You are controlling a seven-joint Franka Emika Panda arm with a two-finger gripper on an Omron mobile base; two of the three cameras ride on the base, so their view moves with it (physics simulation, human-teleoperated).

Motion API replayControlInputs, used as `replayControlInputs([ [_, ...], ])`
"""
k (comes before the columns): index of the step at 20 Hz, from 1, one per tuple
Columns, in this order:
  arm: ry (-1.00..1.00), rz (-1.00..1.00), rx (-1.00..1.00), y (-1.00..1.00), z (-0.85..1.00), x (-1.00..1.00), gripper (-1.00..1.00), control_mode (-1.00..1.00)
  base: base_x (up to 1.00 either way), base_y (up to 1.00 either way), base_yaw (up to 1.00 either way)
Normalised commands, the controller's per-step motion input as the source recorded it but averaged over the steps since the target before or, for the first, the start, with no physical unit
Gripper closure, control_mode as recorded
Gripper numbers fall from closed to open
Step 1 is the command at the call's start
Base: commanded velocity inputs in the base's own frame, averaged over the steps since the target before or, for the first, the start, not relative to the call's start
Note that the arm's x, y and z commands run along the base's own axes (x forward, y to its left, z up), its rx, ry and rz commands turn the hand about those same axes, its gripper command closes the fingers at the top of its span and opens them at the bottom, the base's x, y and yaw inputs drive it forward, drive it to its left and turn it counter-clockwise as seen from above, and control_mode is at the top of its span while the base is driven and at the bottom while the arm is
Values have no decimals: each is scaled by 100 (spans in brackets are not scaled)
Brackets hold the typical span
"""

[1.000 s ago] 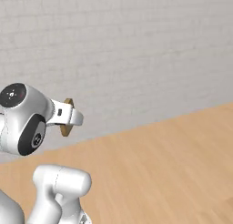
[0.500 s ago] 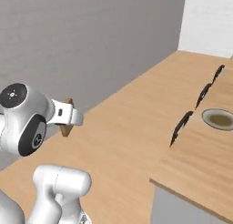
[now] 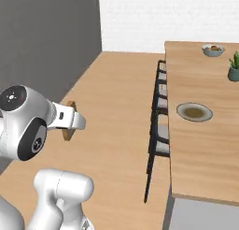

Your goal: Start the toaster. Once the lever pops up, take the bread to the plate on the dining counter.

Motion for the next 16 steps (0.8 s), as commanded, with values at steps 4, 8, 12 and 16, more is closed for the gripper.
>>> replayControlInputs([
  [4, 0, 0, 0, 0, 0, 0, 100, 100, 82, 71, -69],
  [8, 0, 0, 0, 0, 0, 0, 100, 100, 83, 71, -69],
  [12, 0, 0, 0, 0, 0, 0, 100, 100, 81, 71, -70],
  [16, 0, 0, 0, 0, 0, 0, 100, 100, 74, 70, -72],
])
